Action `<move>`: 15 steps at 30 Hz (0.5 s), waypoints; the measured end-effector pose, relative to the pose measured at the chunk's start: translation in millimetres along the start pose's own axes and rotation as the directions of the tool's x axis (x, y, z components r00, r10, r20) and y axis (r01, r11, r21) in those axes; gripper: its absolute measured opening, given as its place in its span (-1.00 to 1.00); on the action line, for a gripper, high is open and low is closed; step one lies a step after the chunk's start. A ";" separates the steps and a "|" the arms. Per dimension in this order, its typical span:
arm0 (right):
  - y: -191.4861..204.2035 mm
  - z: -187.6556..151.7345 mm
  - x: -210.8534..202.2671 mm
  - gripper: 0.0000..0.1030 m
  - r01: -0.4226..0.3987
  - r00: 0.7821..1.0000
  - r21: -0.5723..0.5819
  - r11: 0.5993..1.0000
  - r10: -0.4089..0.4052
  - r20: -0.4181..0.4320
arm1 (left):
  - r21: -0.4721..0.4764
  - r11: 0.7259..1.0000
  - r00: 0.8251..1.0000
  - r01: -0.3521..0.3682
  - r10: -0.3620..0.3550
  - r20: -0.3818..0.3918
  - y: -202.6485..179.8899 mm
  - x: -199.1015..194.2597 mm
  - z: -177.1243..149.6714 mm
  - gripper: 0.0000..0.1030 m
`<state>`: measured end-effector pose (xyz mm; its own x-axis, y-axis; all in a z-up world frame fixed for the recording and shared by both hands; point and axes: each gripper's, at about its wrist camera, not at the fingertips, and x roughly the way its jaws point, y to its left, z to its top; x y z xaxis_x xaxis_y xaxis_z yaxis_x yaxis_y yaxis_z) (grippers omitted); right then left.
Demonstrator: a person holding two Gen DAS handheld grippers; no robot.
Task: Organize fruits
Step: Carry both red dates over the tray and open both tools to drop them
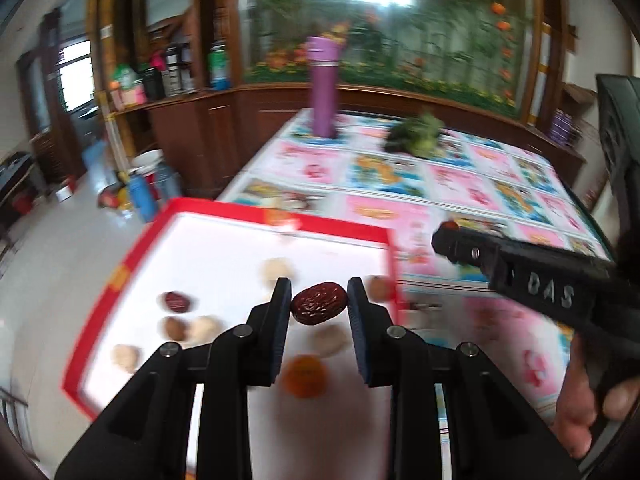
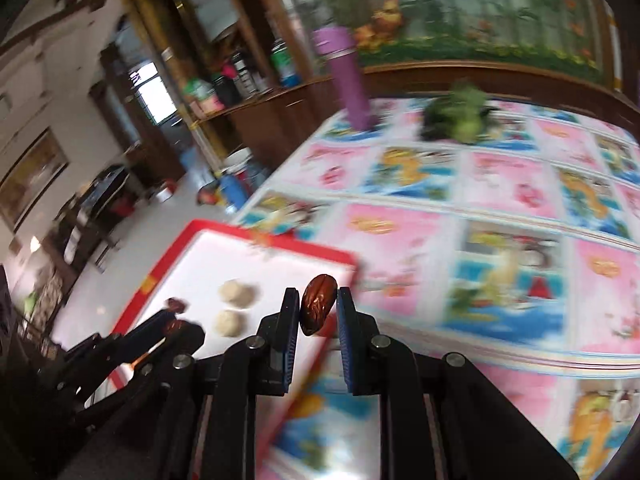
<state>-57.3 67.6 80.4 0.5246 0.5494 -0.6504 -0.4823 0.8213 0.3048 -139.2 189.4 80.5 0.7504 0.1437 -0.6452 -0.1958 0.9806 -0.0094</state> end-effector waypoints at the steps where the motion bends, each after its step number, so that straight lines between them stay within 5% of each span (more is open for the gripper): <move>1: 9.3 -0.8 7.6 -0.67 -0.011 1.000 -0.011 1.000 0.010 -0.009 | -0.012 1.000 1.000 -0.017 0.017 -0.001 7.7 1.0 -1.2 -0.41; 15: 61.5 -18.4 47.2 -0.67 -0.017 0.998 -0.089 0.996 0.012 -0.061 | -0.112 0.983 0.989 -0.143 0.138 -0.050 74.5 23.9 -14.7 -0.41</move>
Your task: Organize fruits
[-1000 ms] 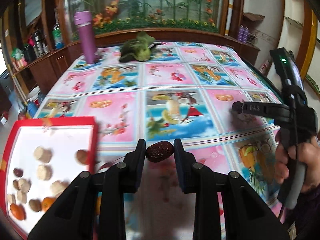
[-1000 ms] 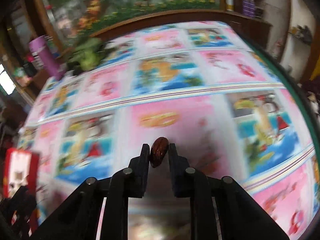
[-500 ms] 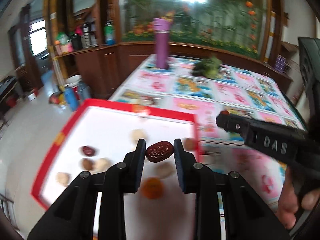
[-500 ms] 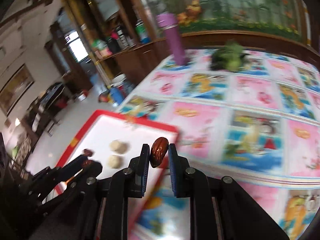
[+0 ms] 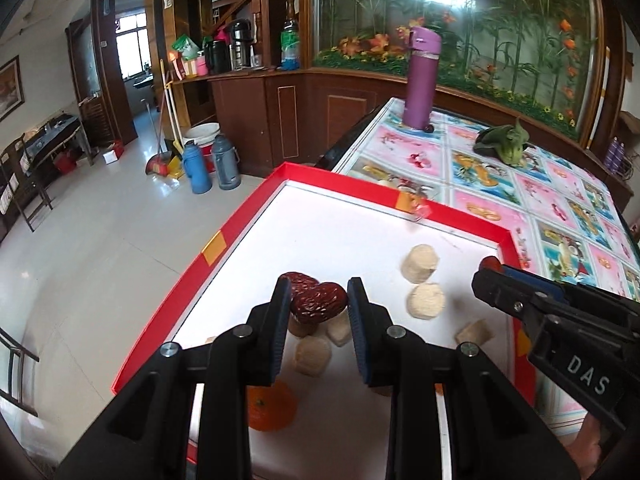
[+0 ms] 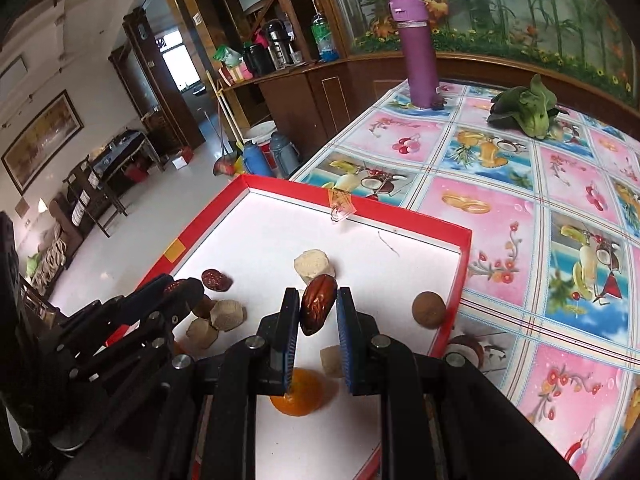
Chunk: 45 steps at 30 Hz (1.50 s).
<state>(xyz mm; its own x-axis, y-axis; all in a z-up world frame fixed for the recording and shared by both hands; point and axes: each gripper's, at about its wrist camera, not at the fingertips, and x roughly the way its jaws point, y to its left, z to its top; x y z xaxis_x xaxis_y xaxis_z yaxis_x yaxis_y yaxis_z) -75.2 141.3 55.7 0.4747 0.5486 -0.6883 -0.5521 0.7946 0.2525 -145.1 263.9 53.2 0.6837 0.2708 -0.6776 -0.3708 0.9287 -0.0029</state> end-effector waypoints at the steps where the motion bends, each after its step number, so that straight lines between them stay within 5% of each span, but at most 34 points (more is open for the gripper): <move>1: 0.8 -0.7 2.6 -0.67 0.000 1.000 0.000 1.000 0.000 -0.008 | -0.003 1.000 1.000 -0.001 0.001 -0.006 0.7 2.5 -0.7 -0.40; 12: 11.5 -10.4 22.1 -0.62 0.054 0.997 -0.078 0.995 -0.058 -0.054 | -0.011 0.998 0.997 -0.064 0.063 -0.039 7.9 14.3 -2.9 -0.40; 16: 6.2 -12.0 17.1 -0.17 0.056 0.997 -0.071 0.996 -0.059 -0.044 | -0.024 0.997 0.996 -0.077 0.076 -0.052 9.7 13.6 -4.6 0.23; 26: 7.2 -18.4 -36.5 -0.12 0.060 0.995 -0.088 0.994 -0.052 0.087 | -0.030 0.994 0.992 -0.103 0.105 0.065 4.1 -31.0 -0.4 0.95; 36: 18.4 -38.0 -101.5 0.13 0.050 0.978 -0.112 0.992 -0.026 0.209 | -0.041 0.987 0.980 -0.158 0.162 0.114 8.4 -83.1 -6.8 1.00; 45: 41.9 -63.0 -119.8 0.15 0.040 0.976 -0.195 0.980 0.003 0.218 | -0.054 0.983 0.966 -0.175 0.182 0.184 17.4 -132.1 -20.6 1.00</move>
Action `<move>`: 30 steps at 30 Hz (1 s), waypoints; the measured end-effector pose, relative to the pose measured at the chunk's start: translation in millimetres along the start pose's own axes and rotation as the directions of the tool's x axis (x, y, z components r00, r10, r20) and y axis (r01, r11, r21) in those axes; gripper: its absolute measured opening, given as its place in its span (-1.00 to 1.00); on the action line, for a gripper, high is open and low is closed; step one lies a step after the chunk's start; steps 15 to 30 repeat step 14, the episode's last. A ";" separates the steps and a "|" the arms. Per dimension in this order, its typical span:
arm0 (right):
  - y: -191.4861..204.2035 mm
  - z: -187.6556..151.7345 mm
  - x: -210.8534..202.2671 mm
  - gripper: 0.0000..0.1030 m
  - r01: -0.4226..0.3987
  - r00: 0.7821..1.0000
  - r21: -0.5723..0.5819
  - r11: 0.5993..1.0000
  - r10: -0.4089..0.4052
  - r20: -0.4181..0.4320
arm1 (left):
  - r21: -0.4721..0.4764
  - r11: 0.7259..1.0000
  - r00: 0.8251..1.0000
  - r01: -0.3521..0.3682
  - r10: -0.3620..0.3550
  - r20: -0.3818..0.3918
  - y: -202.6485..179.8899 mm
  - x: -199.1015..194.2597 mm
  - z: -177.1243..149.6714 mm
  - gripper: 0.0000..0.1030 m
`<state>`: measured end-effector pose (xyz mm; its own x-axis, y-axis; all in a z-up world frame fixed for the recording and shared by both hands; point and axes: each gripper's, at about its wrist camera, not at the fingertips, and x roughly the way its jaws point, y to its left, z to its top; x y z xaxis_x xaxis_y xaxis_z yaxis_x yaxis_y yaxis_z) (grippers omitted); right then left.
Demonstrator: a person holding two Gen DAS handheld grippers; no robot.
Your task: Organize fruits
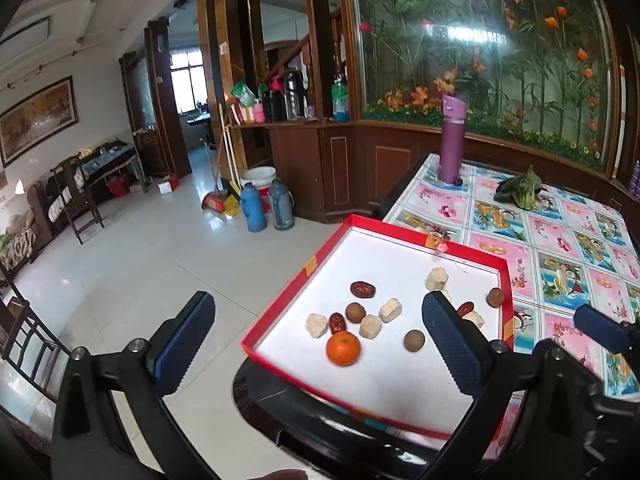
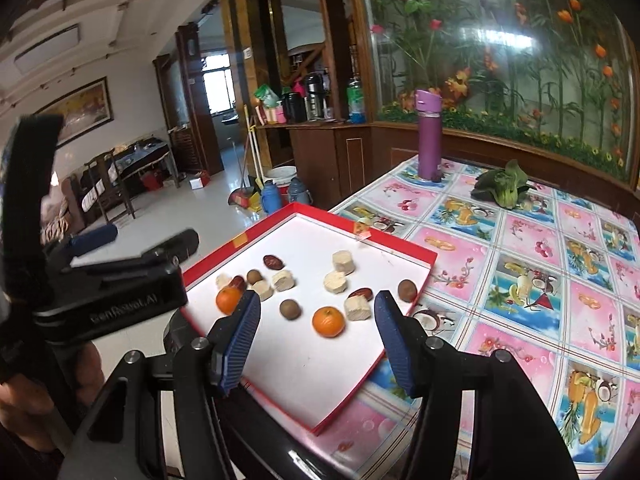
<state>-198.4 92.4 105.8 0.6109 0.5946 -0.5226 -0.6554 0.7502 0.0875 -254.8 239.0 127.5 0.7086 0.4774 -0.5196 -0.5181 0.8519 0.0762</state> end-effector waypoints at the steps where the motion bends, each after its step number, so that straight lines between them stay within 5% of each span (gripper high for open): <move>1: 1.3 -0.6 -0.3 0.15 -0.002 1.000 -0.005 1.000 0.002 -0.002 | -0.003 1.000 1.000 0.001 -0.001 0.003 1.4 -2.9 -0.2 1.00; 30: 3.3 -4.8 4.7 0.15 -0.010 1.000 0.002 1.000 0.010 -0.010 | -0.019 0.998 0.998 0.057 -0.057 0.022 1.9 -11.4 -1.1 1.00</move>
